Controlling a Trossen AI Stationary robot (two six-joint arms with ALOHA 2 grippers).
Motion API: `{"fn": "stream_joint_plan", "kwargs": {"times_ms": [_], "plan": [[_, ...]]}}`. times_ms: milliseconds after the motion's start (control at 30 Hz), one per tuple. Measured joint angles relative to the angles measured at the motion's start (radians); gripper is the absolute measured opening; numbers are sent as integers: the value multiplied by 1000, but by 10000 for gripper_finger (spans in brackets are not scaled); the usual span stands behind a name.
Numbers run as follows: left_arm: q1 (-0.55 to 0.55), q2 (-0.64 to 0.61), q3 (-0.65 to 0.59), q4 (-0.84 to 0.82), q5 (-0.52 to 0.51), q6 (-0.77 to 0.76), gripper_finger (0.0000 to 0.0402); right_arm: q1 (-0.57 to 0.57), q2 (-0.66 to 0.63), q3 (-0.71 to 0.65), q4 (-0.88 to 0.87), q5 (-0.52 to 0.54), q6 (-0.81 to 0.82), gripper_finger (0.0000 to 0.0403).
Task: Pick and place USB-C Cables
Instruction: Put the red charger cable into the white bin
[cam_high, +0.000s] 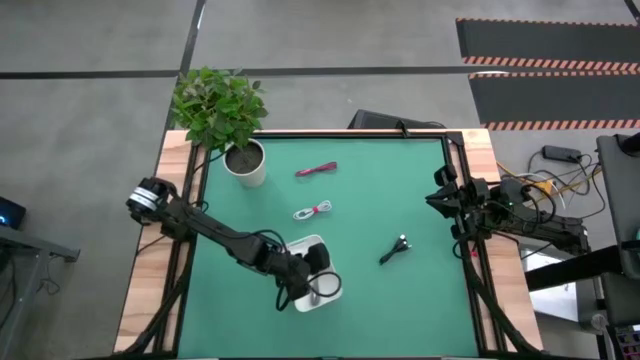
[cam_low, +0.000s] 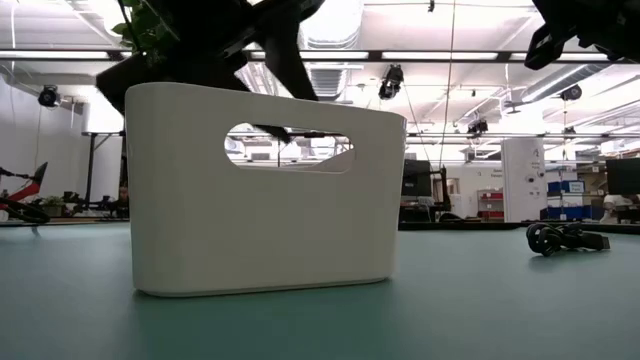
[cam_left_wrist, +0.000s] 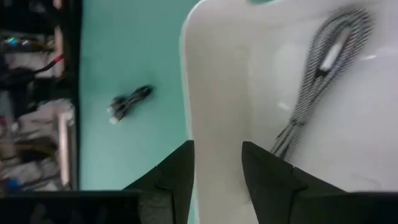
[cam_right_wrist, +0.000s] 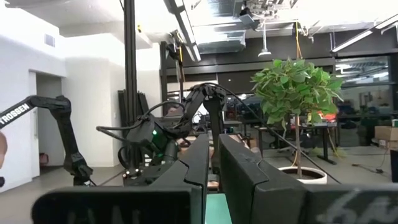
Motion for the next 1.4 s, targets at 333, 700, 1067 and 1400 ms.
{"fn": "stream_joint_plan", "kwargs": {"times_ms": [333, 700, 1067, 1400], "plan": [[-34, -71, -2, 39, -402, -33, 118, 0, 0, 0, 4, 41, -41, 28], [-29, -306, -24, 71, -404, -420, 118, 0, 154, -1, 15, 281, -96, 28], [36, -520, -446, 737, -405, -283, 118, 0, 509, 152, -6, 394, -79, 28], [43, -654, -739, 1361, -405, -57, 118, -17, 856, 450, -194, 403, -156, 28]]}}
